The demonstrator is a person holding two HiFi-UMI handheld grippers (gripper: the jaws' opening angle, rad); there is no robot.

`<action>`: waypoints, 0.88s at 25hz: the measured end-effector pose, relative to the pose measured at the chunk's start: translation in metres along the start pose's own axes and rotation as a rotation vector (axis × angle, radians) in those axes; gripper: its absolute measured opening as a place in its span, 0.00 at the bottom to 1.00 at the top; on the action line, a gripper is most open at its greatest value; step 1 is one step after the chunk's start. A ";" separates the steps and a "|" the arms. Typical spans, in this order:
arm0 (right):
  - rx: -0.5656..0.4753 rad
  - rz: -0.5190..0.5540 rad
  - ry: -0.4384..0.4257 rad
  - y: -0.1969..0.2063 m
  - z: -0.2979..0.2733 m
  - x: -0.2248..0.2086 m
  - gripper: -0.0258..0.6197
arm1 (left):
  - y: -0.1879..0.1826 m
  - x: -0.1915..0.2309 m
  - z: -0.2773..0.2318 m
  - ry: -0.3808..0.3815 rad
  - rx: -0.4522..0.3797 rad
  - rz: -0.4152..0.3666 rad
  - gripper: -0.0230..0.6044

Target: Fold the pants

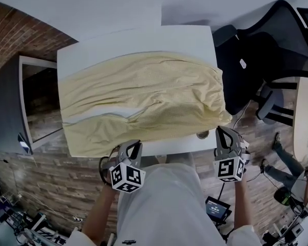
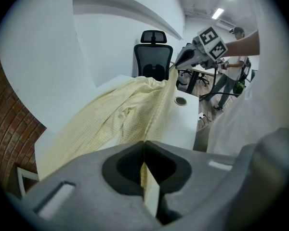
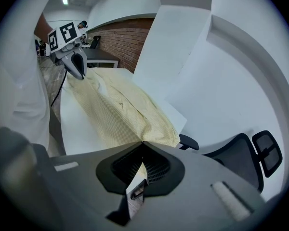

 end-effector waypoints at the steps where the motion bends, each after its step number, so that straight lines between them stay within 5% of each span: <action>1: -0.006 0.000 0.003 -0.003 0.000 -0.003 0.05 | -0.004 0.005 0.001 -0.015 -0.003 0.001 0.05; 22: -0.127 -0.051 0.040 -0.057 -0.067 -0.104 0.05 | -0.094 0.130 -0.022 -0.303 0.004 0.015 0.05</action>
Point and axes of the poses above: the fingertips, and each gripper's own axes: z backward along the fingers, x to its left, y out of its underside, the point moved 3 cm from there along z, backward along the fingers, and after that the axes turned 15 degrees about -x, right-handed, at the moved point
